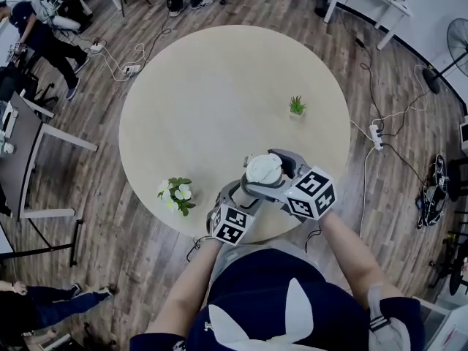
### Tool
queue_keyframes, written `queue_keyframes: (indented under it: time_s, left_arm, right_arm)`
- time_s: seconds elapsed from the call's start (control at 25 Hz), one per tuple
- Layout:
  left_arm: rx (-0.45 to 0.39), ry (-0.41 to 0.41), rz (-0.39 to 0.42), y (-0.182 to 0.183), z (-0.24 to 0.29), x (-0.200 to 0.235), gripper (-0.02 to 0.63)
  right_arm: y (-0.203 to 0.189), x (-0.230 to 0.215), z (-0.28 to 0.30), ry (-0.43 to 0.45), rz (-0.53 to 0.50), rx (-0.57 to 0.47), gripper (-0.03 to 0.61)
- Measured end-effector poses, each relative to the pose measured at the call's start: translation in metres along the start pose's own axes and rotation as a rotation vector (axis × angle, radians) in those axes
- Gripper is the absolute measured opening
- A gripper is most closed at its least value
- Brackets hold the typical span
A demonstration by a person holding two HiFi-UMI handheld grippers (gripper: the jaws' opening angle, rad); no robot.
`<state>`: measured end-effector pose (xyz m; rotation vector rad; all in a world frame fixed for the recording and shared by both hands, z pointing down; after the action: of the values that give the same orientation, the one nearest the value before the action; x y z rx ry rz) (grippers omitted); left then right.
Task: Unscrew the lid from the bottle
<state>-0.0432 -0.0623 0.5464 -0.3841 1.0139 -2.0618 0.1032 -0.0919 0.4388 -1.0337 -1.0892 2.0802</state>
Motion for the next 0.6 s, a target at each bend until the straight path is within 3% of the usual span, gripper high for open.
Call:
queue_keyframes:
  time_s: [0.6]
  left_arm:
    - [0.003, 0.001, -0.004, 0.000, 0.002, 0.000, 0.321]
  right_arm:
    - [0.012, 0.002, -0.016, -0.030, 0.071, -0.097, 0.456]
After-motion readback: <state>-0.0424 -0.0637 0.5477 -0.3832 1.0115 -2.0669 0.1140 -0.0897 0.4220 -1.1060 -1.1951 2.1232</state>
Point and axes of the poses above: the fingertips, and each gripper's own axes: z forward along the fingers, x to its left, y out of its top, the point moved 10 cm from there along -z, backward along the fingers, and after that the axes turned 11 degrees about y, right-handed, at the moved point
